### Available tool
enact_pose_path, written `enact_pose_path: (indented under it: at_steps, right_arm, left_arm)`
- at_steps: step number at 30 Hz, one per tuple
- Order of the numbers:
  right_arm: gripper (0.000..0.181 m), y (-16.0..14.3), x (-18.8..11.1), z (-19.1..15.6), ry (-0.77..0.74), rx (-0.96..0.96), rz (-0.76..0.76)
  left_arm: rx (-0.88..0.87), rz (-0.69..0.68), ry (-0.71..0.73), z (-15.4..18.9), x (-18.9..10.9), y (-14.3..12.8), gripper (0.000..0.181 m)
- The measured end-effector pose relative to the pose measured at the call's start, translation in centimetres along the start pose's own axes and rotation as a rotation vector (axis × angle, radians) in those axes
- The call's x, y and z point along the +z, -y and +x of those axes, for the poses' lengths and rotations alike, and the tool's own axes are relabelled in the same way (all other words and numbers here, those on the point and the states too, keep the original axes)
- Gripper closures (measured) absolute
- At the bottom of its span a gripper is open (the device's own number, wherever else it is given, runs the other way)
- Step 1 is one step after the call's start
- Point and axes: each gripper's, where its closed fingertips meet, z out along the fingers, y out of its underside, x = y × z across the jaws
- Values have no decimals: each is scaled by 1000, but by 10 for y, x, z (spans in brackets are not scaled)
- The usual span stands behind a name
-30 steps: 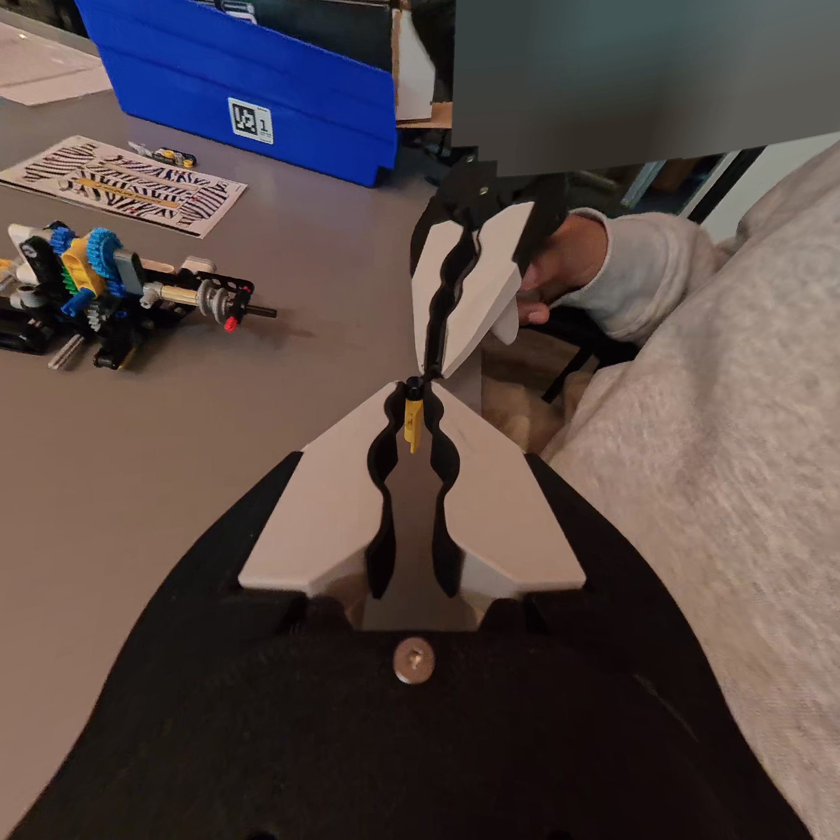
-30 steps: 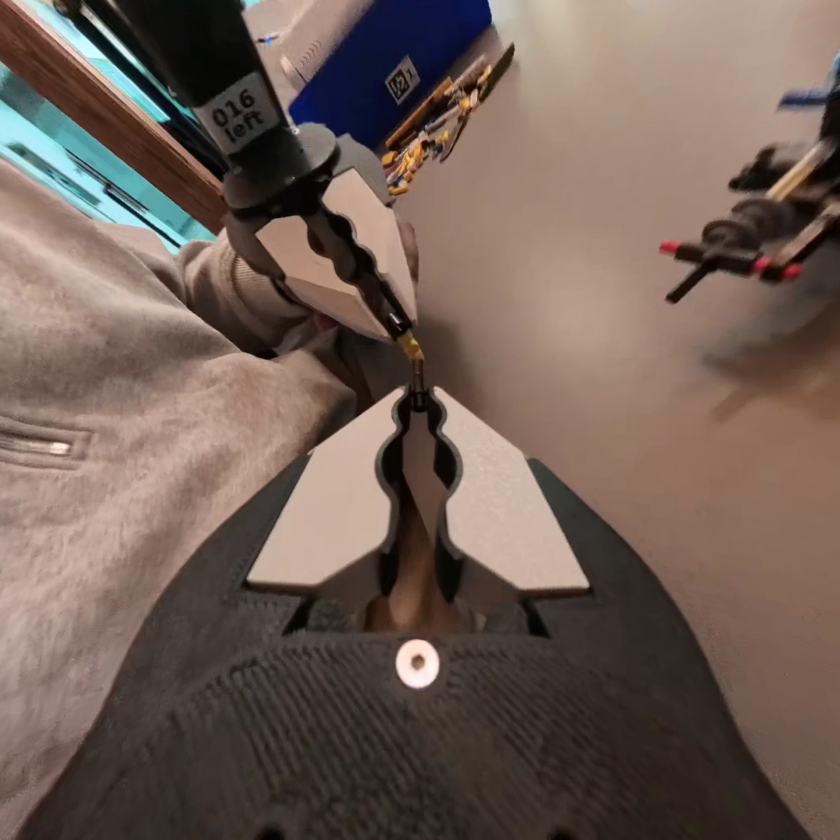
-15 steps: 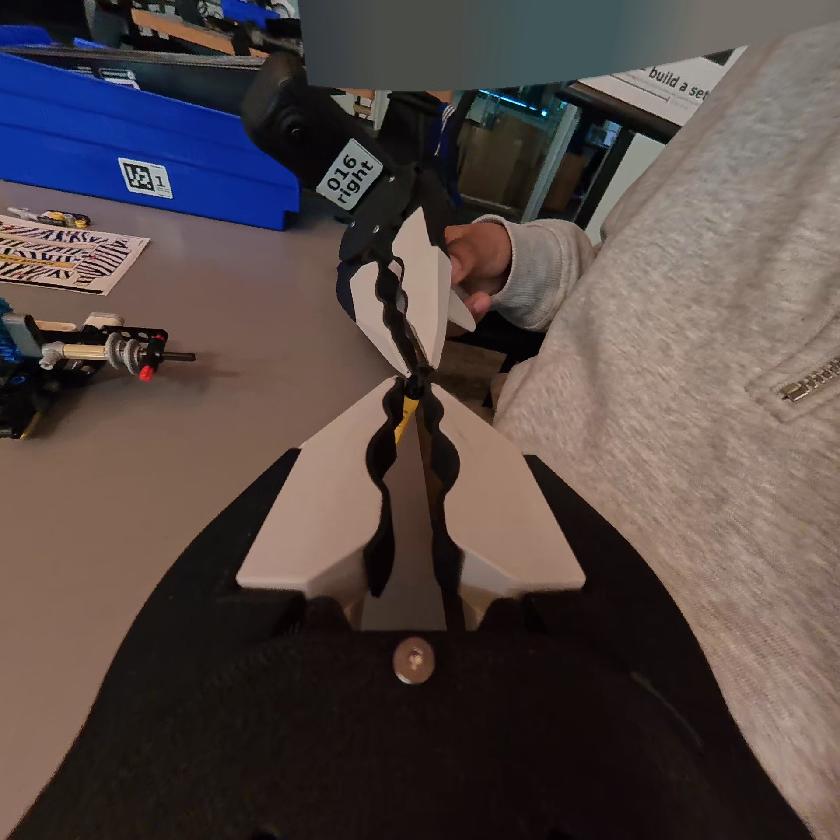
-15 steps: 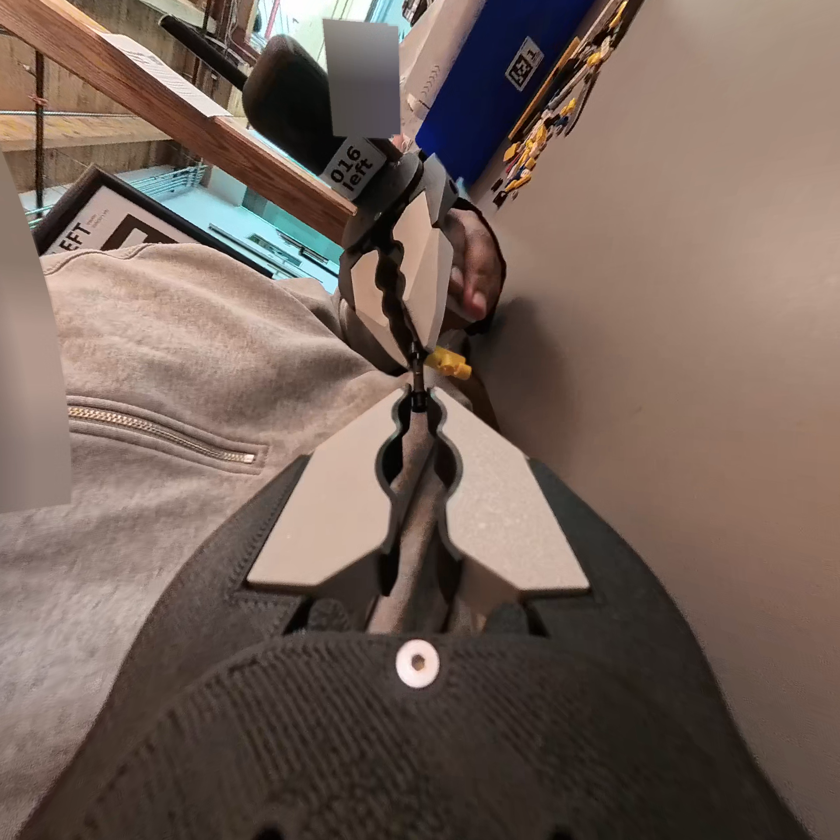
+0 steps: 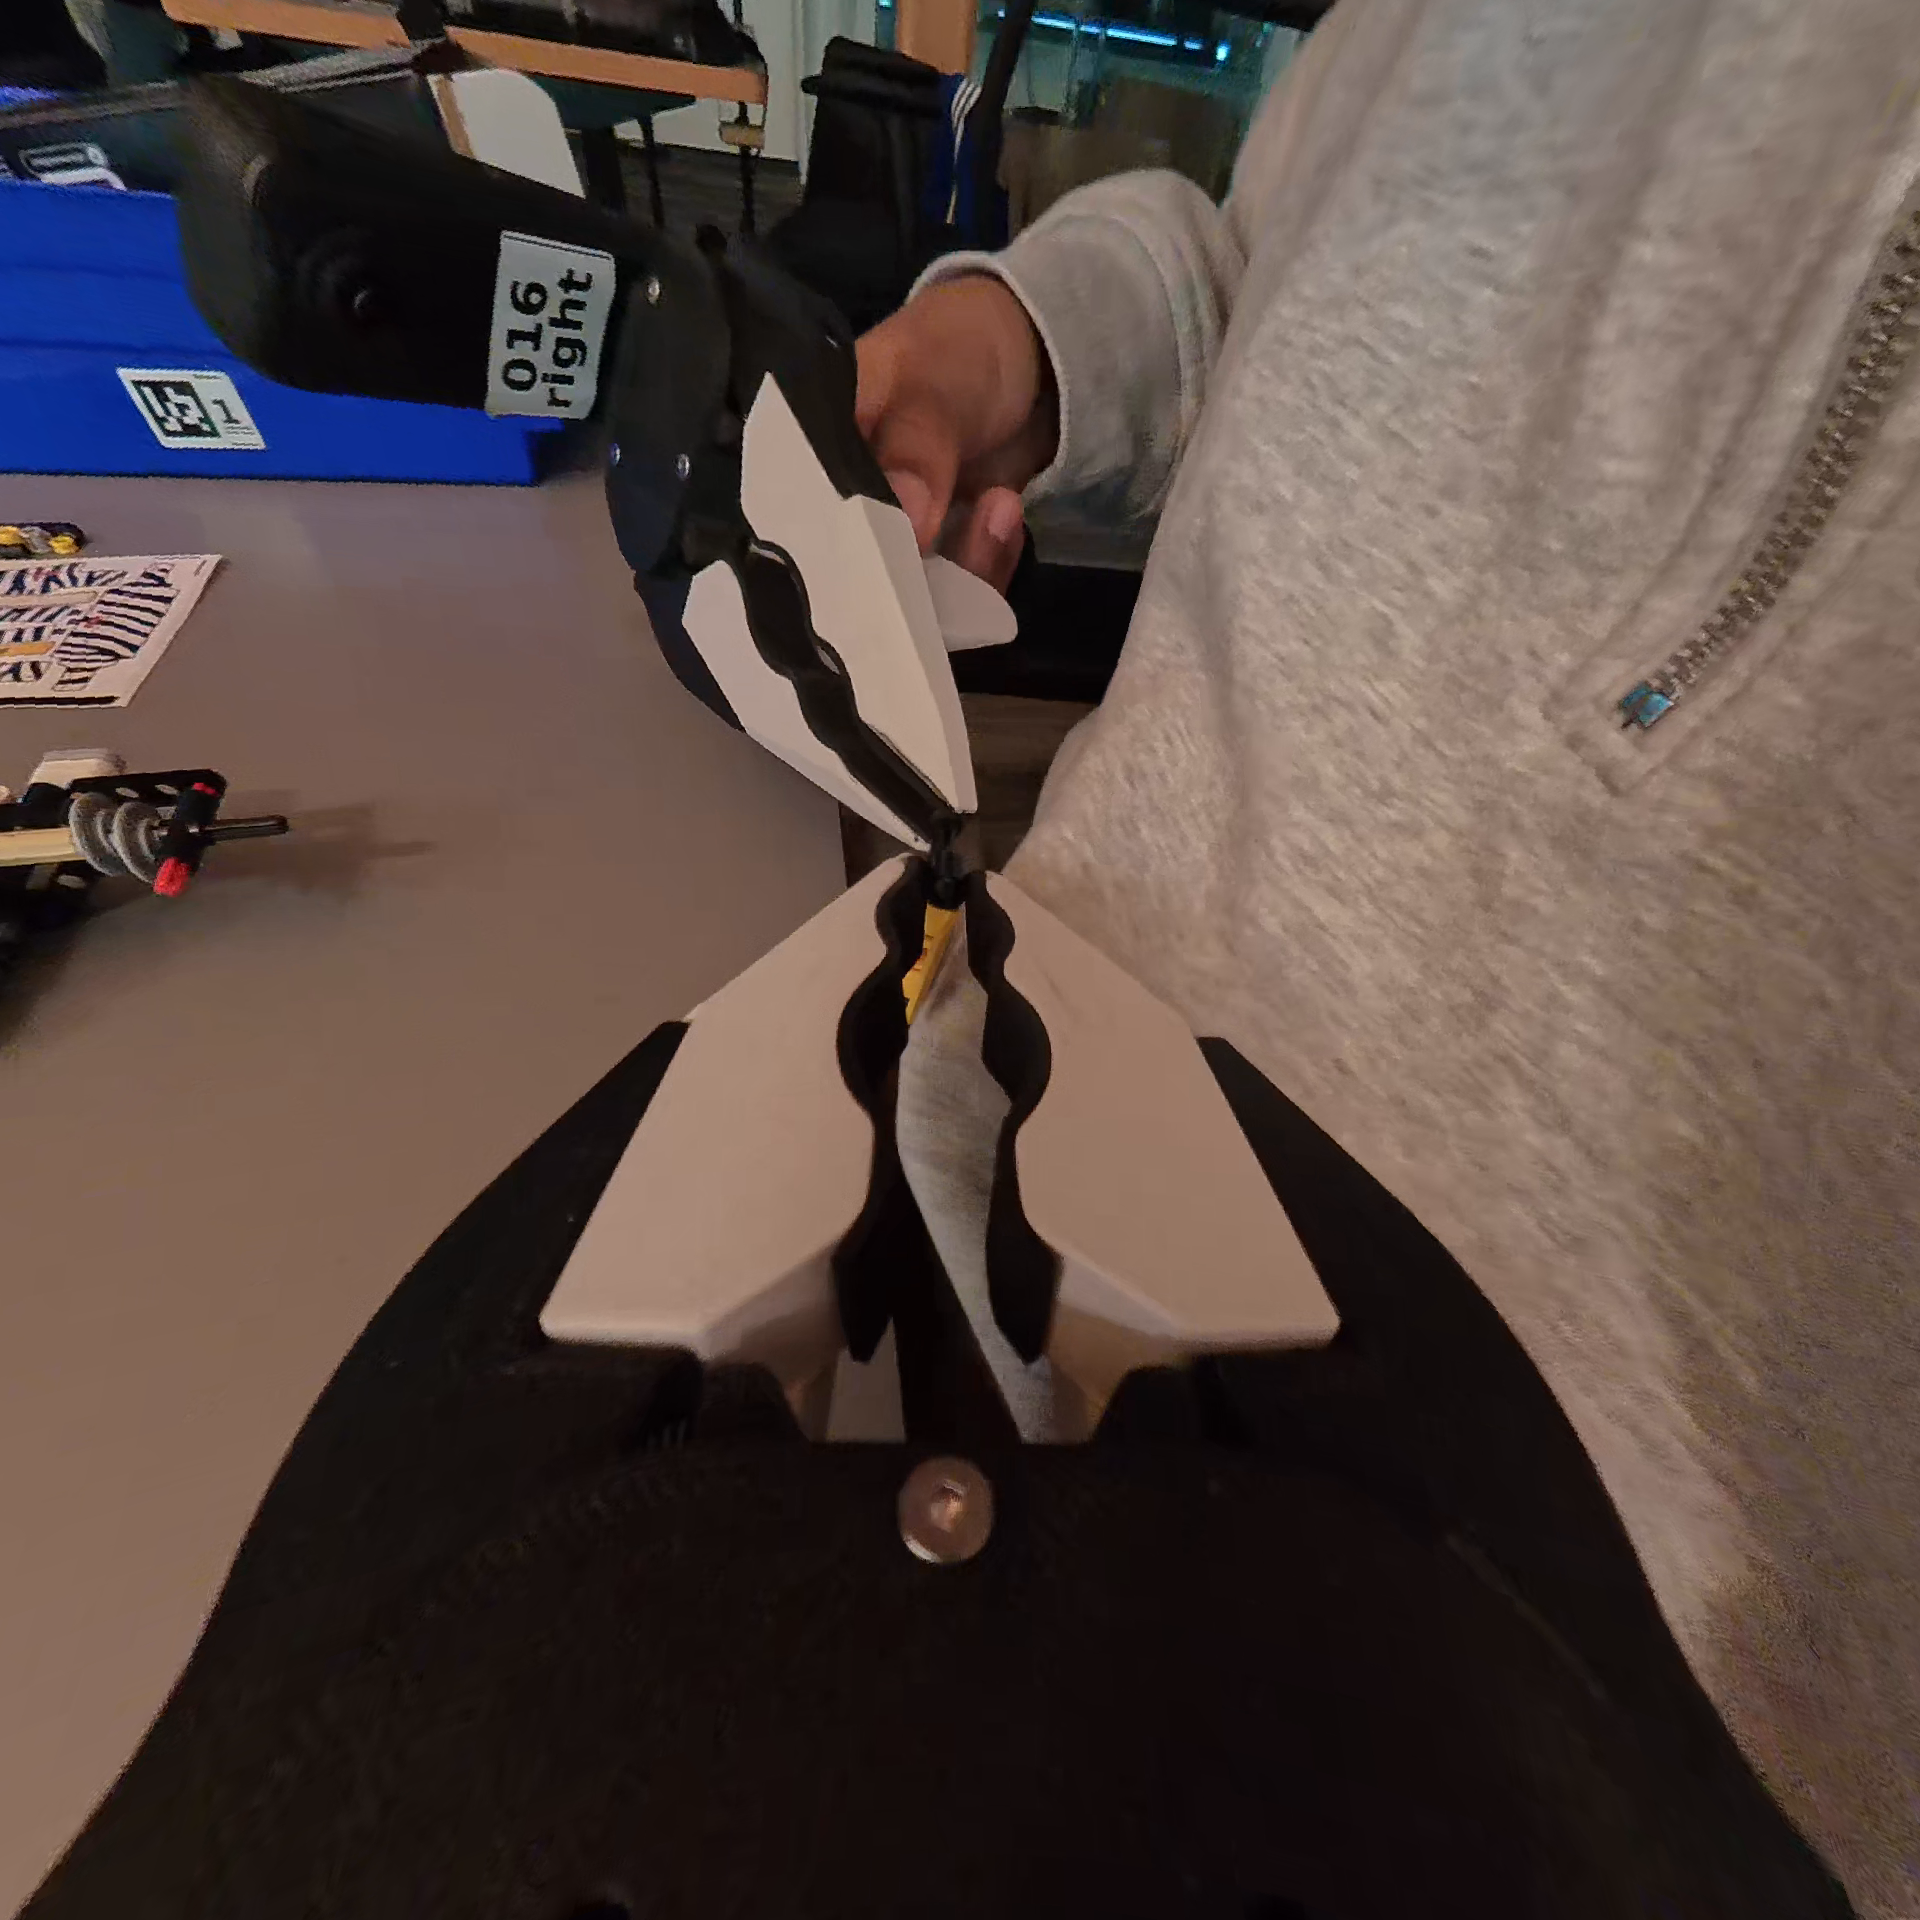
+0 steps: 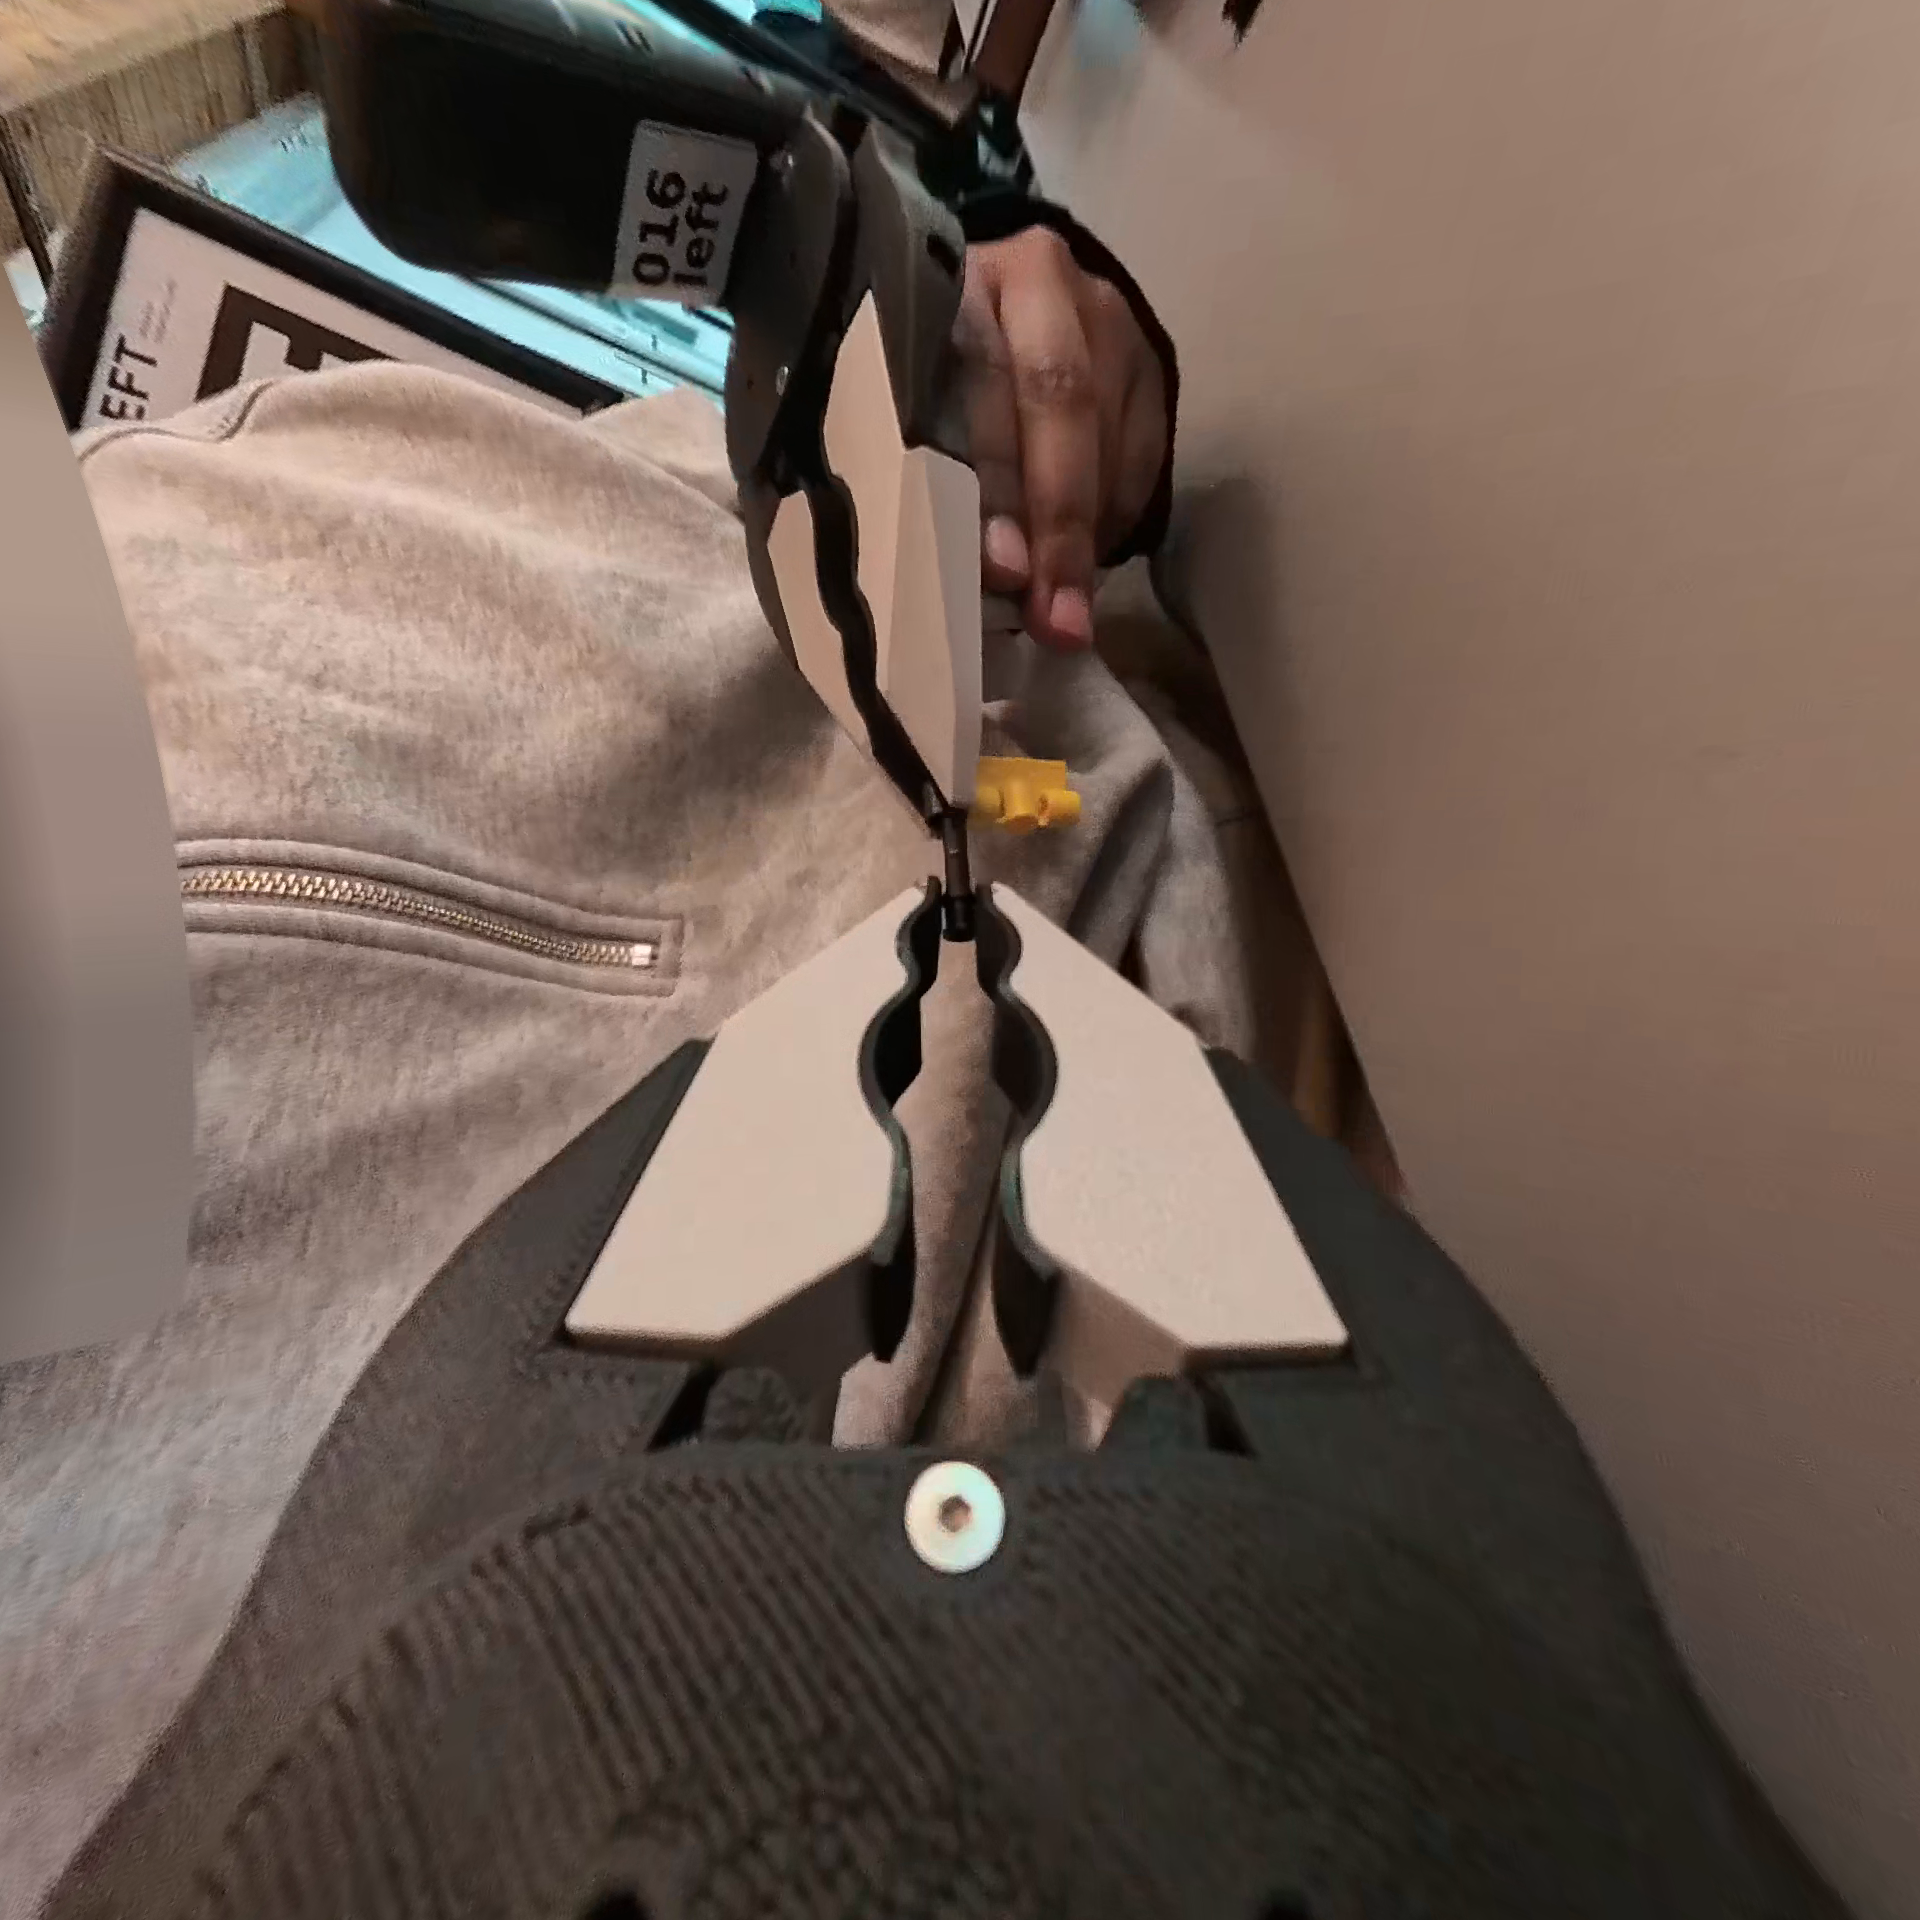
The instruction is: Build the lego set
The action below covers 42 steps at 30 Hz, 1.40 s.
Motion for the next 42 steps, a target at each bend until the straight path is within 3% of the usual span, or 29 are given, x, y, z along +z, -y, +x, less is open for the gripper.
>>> enact_pose_path:
  at_steps: [10,17,27,42]
  right_arm:
    - [176,-4,5,-13,24,57,-103]
    - [176,-1,6,-20,71,109,-61]
    - [176,-12,12,-22,99,171,-120]
    - [177,-12,17,-38,251,264,-116]
  left_arm:
    - [24,-6,-24,10,-3,7,175]
    - [7,18,-10,12,-7,11,175]
    - [36,0,-17,21,-5,5,175]
    - [-56,112,-65,34,-11,16,175]
